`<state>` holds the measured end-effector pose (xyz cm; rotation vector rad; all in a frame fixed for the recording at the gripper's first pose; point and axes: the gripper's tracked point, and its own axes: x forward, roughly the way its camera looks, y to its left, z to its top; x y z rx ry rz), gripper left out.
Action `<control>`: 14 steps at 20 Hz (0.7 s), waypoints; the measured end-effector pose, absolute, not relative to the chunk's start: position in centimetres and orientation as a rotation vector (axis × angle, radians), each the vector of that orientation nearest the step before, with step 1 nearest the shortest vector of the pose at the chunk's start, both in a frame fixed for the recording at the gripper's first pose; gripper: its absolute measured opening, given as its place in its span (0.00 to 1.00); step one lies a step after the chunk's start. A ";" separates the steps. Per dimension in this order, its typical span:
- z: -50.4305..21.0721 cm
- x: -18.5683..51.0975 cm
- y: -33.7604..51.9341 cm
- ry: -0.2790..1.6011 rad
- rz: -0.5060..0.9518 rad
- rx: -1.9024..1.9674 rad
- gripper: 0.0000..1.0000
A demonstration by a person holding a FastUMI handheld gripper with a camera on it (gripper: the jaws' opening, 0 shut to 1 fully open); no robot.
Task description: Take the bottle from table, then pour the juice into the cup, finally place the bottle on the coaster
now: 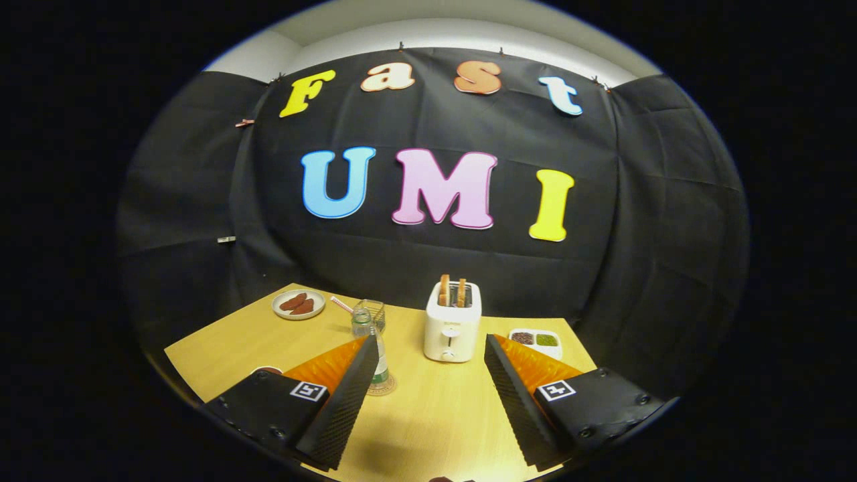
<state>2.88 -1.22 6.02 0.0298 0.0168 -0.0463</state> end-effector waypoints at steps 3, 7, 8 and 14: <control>7.3 -1.0 -2.9 0.006 -0.140 0.045 0.98; 8.9 -5.2 -3.7 -0.050 -0.232 0.049 0.98; 9.0 -5.8 -3.7 -0.058 -0.244 0.042 0.98; 8.6 -6.6 -2.5 -0.037 -0.241 0.040 0.98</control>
